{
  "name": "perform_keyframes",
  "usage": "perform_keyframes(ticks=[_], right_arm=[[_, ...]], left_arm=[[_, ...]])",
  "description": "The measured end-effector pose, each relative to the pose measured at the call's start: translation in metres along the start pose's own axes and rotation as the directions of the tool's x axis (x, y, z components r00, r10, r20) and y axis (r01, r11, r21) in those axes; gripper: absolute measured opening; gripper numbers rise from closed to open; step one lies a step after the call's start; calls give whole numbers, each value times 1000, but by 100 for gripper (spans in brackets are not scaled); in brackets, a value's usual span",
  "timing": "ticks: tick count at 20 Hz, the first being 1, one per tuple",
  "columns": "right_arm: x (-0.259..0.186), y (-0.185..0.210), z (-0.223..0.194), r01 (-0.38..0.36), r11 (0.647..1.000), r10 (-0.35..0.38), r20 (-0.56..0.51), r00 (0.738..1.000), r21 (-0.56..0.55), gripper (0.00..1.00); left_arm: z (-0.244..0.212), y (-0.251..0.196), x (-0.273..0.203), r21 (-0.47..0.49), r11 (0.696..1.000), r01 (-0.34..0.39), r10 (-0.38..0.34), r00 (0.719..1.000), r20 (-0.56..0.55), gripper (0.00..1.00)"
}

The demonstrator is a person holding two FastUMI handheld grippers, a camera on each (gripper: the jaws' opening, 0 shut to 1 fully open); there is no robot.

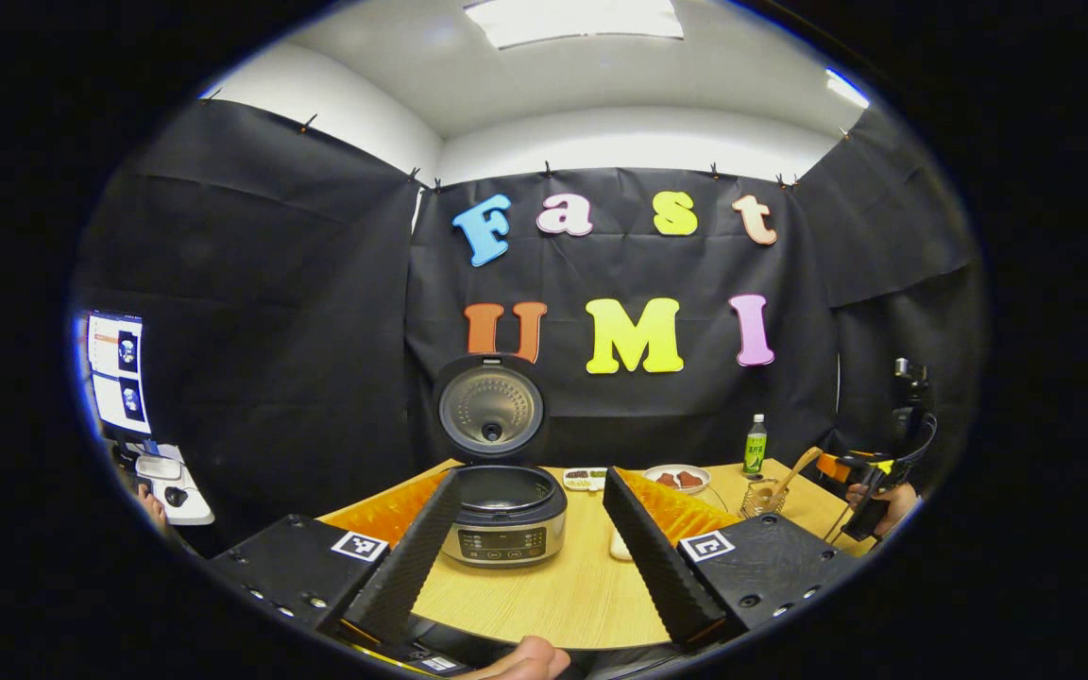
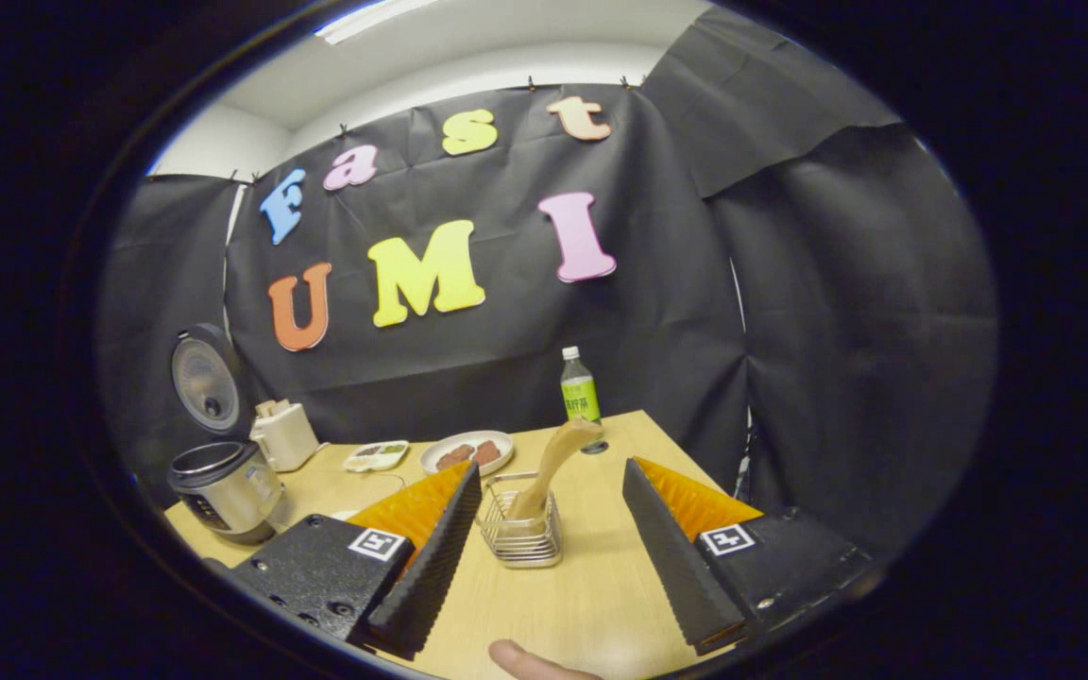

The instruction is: Close the left gripper, press the button to open the rice cooker; take a wooden spoon from the chopstick holder with the right hand, scoop a spoonful of rice and pour it into the rice cooker, then put the wooden spoon back into the chopstick holder.

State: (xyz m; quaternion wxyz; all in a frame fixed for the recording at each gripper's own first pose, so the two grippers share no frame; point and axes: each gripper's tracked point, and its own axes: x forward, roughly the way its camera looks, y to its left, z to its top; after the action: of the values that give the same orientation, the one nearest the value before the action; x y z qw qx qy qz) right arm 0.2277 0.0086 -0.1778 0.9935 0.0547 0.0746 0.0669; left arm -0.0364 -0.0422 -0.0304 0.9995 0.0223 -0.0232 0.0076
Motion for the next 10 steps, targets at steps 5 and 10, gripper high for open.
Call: perform_keyframes(ticks=[5,10], right_arm=[[59,1,-21,1,1000,-2,-70,998,-12,96],[97,11,-23,-39,999,37,-103,994,-21,73]], left_arm=[[-3,-14,-13,-47,996,78,-77,997,30,97],[-1,-19,-11,-49,991,125,-123,991,50,95]])
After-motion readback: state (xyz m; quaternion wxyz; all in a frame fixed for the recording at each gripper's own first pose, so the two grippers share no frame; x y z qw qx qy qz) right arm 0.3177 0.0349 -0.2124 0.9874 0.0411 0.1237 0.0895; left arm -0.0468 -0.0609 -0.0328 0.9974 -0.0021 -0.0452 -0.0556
